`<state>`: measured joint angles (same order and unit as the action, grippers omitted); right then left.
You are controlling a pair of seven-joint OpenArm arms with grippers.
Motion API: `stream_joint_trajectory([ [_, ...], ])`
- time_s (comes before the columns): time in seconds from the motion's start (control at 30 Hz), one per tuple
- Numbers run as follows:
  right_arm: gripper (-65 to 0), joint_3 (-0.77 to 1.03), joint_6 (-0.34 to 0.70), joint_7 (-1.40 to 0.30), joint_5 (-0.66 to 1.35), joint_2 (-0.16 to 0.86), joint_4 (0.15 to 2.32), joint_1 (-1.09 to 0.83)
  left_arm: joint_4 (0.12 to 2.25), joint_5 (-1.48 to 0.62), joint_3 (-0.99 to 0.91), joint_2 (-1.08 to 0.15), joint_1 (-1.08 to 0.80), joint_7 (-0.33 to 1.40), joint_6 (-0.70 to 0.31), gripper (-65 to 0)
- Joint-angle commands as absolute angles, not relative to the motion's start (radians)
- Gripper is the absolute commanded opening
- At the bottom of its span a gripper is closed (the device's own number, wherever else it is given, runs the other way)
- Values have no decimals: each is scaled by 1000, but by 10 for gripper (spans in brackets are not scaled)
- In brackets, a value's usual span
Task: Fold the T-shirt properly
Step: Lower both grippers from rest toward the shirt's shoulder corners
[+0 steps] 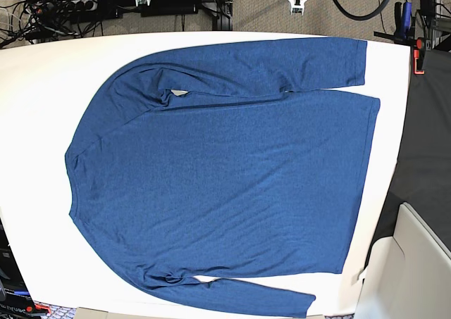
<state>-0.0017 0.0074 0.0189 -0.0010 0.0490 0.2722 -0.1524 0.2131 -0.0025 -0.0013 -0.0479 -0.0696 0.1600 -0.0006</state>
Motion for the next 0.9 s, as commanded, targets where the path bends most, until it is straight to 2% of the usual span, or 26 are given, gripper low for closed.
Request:
stream_joint_trajectory([
  [0.0,-650,-4,10,25,-5,48,275,-160,217,1,-4,-53,-74,160,-1,-650],
  [0.87,-650,-5,10,25,-5,53,278,-182,217,-1,-7,-53,-96,157,-1,-650],
])
